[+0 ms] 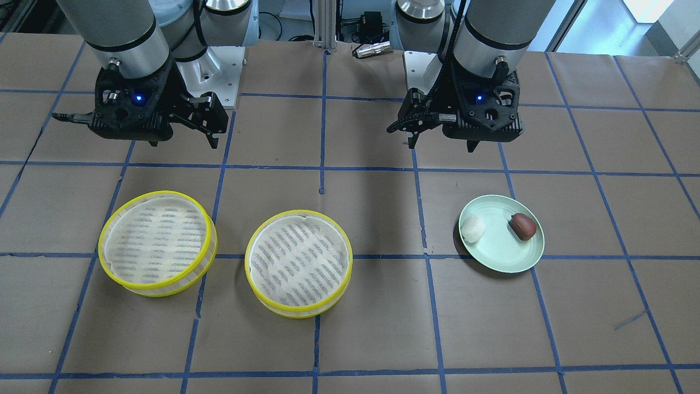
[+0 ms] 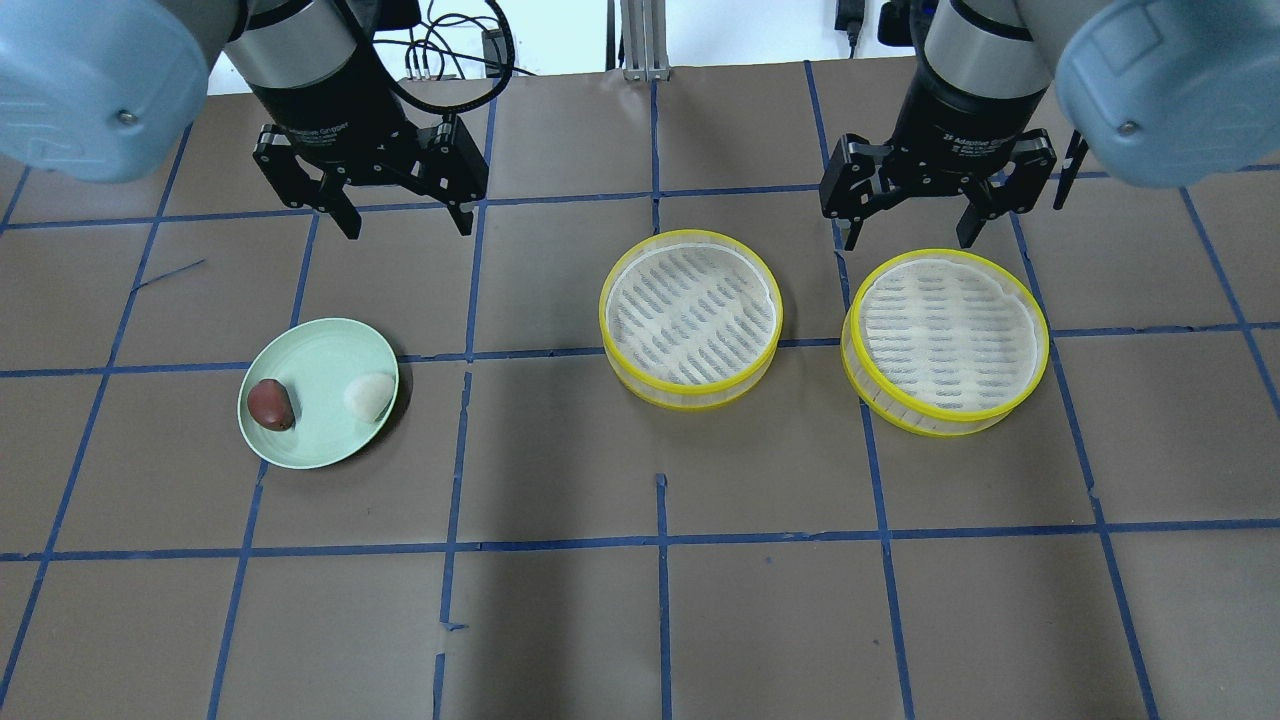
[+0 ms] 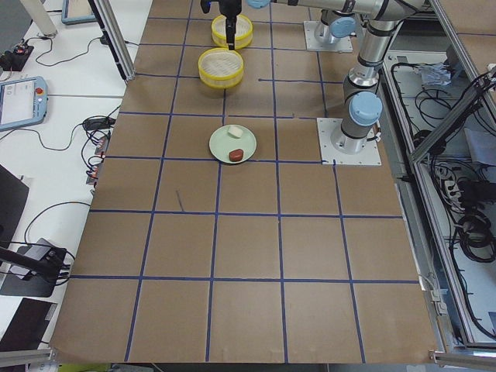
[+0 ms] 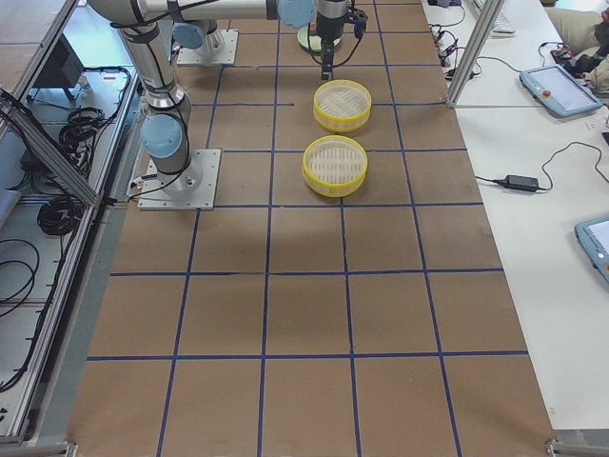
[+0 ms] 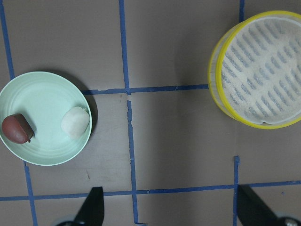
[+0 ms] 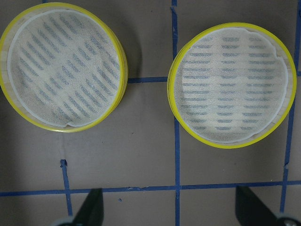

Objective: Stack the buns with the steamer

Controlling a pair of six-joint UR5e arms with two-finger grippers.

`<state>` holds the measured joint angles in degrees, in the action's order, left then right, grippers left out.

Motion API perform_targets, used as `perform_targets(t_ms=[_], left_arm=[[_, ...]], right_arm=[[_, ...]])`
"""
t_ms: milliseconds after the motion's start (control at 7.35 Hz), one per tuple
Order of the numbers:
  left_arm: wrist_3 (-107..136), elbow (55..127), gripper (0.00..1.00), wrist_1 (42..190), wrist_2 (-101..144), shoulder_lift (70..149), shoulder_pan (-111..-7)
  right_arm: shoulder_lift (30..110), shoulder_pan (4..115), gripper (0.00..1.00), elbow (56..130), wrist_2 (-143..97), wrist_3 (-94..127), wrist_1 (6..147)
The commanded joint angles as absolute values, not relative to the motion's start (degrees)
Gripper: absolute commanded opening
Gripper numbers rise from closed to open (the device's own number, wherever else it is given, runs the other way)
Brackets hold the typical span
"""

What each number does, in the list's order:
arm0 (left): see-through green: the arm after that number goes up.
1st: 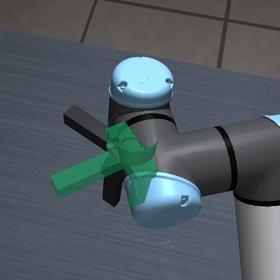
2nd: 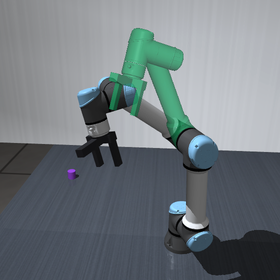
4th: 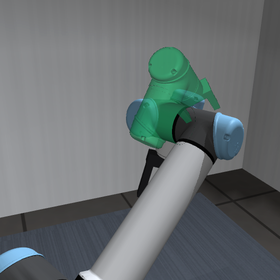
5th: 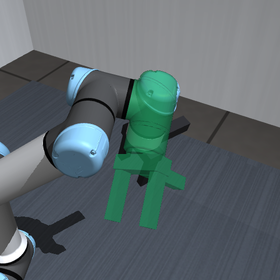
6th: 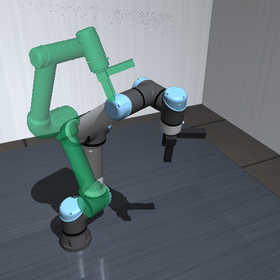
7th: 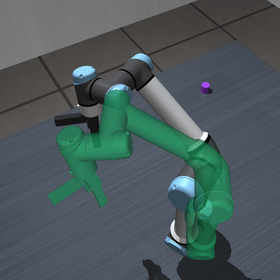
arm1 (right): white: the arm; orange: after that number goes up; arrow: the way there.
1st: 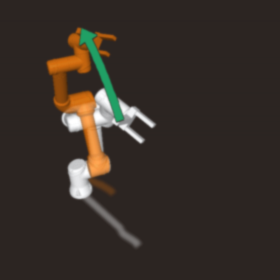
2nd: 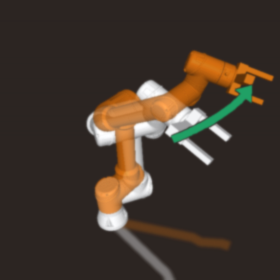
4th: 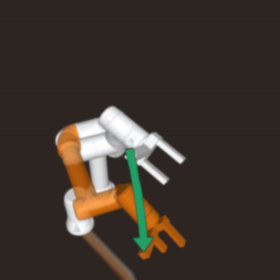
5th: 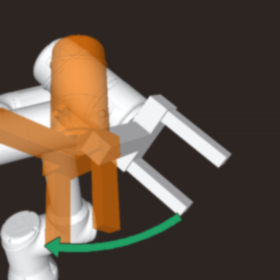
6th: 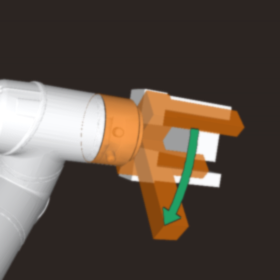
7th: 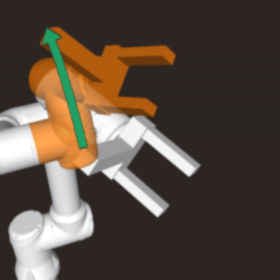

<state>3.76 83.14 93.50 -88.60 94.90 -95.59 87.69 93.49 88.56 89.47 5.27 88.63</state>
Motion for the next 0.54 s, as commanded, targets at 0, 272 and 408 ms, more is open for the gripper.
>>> perform_targets(t_ms=[0,272,408], left_arm=[[3.69,83.67,1.00,93.25,-89.12,94.92,-95.63],[3.69,83.85,1.00,93.25,-89.21,94.83,-95.63],[3.00,84.20,1.00,92.38,-89.30,94.75,-95.63]], right_arm=[[87.63,93.52,1.00,88.68,89.56,5.62,89.21],[87.71,93.52,1.00,88.59,89.65,5.62,89.21],[87.71,93.52,1.00,88.59,89.65,5.63,89.21]])
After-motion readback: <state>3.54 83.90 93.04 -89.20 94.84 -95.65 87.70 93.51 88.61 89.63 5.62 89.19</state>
